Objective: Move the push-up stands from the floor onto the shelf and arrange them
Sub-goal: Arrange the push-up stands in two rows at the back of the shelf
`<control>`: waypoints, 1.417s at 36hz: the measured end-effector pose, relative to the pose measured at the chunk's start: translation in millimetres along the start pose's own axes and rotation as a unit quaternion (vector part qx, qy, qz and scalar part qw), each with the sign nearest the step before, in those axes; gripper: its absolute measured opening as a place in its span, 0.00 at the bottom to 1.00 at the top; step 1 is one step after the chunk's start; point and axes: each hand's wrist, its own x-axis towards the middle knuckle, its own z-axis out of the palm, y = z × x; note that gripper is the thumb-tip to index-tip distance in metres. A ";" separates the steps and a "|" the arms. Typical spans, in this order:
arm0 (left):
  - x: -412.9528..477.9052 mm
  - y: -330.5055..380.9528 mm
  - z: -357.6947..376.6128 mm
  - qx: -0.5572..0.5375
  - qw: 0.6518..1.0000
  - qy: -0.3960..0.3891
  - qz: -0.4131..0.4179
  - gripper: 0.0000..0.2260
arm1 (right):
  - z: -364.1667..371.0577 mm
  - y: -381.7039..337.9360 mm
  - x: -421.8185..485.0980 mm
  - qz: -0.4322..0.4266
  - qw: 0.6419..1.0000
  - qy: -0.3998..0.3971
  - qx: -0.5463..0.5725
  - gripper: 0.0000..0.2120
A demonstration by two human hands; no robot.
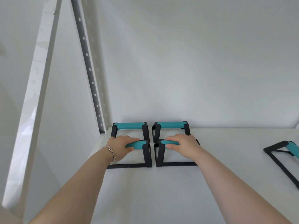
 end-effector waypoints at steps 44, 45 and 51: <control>89.3 -3.9 -29.5 0.015 0.992 0.010 -0.122 0.23 | -16.4 9.5 100.2 0.031 0.995 0.025 -0.092 0.28; 93.5 -4.9 -29.1 0.017 0.991 -0.002 -0.129 0.21 | -14.4 12.8 105.3 0.039 0.995 0.003 -0.093 0.28; 104.0 -4.5 -20.9 -0.008 0.986 -0.001 -0.165 0.16 | -7.0 19.3 116.7 0.075 0.993 -0.038 -0.084 0.22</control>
